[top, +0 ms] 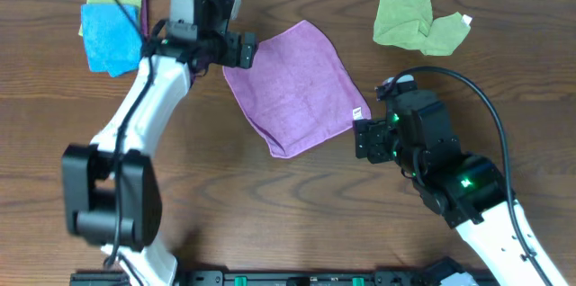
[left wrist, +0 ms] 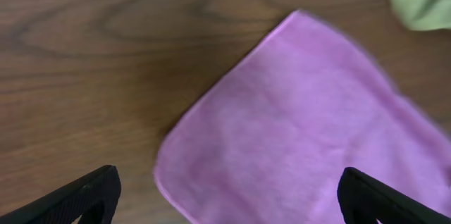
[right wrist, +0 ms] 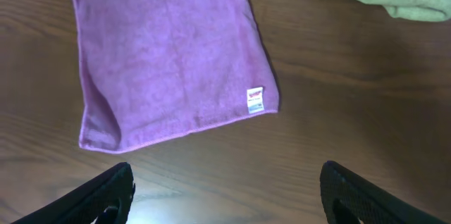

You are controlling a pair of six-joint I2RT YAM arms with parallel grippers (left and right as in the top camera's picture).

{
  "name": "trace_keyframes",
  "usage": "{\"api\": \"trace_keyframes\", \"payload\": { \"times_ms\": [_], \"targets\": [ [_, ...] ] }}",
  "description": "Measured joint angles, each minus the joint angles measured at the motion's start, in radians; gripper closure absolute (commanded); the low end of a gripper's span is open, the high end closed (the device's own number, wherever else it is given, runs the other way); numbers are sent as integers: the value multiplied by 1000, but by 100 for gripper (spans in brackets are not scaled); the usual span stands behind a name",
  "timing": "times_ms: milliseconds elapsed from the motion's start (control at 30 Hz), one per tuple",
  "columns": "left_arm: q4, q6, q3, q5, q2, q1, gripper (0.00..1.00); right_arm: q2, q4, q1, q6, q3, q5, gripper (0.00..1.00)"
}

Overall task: Fold the cloth
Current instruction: 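Grasp the purple cloth's left corner with the left gripper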

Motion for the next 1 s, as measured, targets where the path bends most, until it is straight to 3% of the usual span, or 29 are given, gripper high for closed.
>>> {"api": "trace_keyframes", "payload": {
  "times_ms": [33, 367, 433, 500, 833, 933, 1000],
  "targets": [
    [-11, 6, 10, -22, 20, -5, 0, 0, 4, 0, -1, 0, -1, 14],
    [-111, 29, 17, -177, 115, -49, 50, 0, 19, 0, 8, 0, -7, 16],
    [-112, 25, 17, -192, 115, -48, 78, 0, 20, 0, 13, 0, -7, 20],
    [-115, 28, 17, -202, 117, -46, 94, 0, 24, 0, 20, 0, -7, 21],
    [-85, 31, 17, -214, 154, -45, 94, 0, 30, 0, 23, 0, -7, 24],
    [-62, 31, 17, -215, 181, -45, 94, 3, 30, 0, 25, 0, -6, 37],
    [-48, 31, 17, -215, 200, -45, 94, 10, 30, 0, 26, 0, -7, 55]
  ]
}}
